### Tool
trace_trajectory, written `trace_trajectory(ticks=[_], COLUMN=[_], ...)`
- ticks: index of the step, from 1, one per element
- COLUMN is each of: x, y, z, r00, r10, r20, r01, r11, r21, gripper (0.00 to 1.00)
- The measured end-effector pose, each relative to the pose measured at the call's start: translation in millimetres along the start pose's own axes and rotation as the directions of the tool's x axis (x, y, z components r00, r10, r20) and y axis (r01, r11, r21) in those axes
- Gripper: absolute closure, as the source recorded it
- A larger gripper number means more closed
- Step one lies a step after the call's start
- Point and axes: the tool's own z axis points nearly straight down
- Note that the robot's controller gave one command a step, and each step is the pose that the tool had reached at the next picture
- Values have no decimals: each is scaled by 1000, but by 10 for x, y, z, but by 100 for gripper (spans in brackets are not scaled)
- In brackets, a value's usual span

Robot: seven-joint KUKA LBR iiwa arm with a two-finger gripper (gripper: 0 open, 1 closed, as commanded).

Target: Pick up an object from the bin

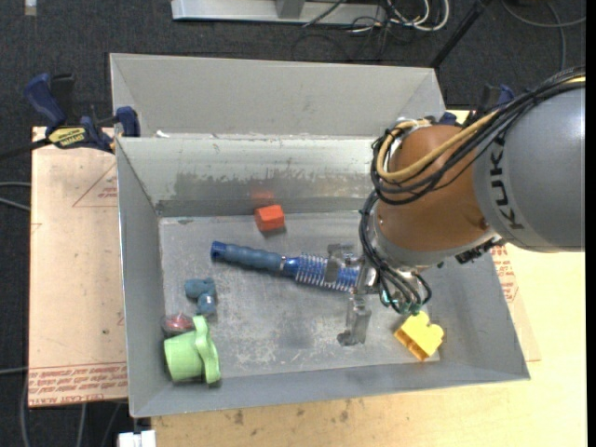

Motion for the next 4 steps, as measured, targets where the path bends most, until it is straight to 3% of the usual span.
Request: trace_trajectory(ticks=[1, 2, 3, 4], x=[-594, -1003, -981, -822], y=[-159, -204, -203, -100], z=[673, 956, 953, -974], r00=[990, 986, 987, 984], r10=[-138, -164, -163, -175], r20=[11, 14, 9, 17], r01=[138, 164, 163, 175], r11=[990, 987, 987, 985], r21=[1, 2, 1, 4], gripper=[0, 0, 100, 100])
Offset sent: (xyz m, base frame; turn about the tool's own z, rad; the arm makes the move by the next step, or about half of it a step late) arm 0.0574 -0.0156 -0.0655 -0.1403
